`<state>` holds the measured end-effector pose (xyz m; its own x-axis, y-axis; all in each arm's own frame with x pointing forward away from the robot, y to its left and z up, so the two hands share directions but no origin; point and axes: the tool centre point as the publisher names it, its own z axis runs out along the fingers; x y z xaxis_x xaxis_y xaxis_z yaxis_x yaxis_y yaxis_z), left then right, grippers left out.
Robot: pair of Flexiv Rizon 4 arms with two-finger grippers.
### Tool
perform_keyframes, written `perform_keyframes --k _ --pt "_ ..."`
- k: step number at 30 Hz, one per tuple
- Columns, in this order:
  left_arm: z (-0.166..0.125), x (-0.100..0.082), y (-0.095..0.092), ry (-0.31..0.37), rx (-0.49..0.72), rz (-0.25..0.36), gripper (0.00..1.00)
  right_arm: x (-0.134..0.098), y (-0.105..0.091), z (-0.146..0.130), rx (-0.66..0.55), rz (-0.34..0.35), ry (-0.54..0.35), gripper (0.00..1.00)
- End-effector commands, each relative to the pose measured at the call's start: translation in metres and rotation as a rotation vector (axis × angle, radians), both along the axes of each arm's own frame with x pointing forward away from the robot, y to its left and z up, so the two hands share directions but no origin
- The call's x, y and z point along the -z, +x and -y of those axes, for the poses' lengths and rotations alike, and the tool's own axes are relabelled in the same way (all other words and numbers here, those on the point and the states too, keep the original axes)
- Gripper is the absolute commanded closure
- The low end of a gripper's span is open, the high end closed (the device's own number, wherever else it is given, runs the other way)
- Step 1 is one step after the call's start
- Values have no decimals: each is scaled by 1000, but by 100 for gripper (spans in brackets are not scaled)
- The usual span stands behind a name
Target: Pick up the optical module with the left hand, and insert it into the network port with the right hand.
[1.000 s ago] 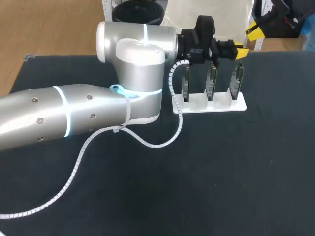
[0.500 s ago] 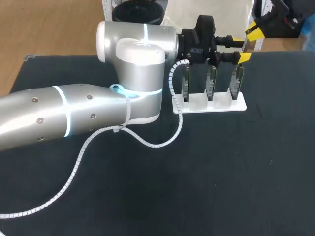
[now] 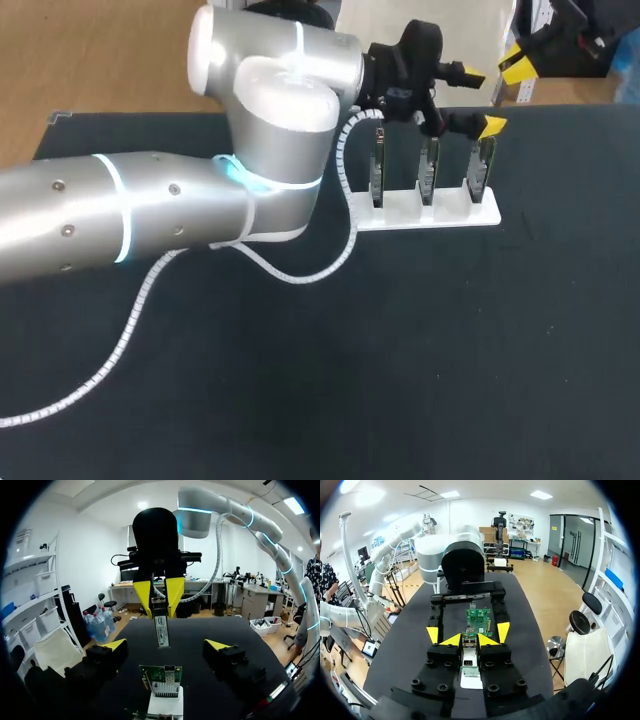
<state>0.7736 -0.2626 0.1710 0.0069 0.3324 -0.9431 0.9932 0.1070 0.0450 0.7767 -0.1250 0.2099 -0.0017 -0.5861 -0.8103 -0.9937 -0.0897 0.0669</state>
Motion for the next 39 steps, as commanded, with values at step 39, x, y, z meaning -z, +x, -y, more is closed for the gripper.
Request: perform_keyframes --k 39 --pt "-9 27 -19 332 40 -86 0 4 1 -2 4 4 -9 100"
